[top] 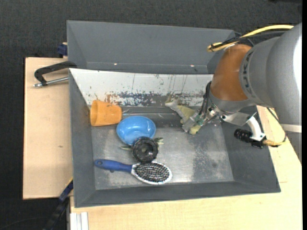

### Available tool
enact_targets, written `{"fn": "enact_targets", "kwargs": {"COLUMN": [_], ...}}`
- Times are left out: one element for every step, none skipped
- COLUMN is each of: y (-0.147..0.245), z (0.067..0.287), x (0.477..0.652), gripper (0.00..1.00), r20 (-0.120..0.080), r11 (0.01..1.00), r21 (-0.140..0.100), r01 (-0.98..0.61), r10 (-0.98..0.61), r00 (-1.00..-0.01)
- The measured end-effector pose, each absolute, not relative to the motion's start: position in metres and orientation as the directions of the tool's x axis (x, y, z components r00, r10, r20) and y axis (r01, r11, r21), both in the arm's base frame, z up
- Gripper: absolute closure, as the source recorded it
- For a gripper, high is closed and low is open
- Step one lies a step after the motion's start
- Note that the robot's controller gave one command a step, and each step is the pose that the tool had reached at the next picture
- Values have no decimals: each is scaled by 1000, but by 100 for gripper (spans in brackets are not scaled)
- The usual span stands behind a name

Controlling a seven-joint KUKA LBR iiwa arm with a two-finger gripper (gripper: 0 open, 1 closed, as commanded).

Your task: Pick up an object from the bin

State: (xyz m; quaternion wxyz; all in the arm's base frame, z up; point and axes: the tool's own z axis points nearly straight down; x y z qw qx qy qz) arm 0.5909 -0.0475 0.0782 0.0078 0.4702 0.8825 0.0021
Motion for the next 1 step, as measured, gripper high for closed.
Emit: {"fn": "enact_targets", "kwargs": {"y": [-48], "z": [85], "x": [593], "gripper": [100], "r20": [-7], "r11": [560], "r21": [6], "r01": [829], "r10": [829], "r00": [-560]}}
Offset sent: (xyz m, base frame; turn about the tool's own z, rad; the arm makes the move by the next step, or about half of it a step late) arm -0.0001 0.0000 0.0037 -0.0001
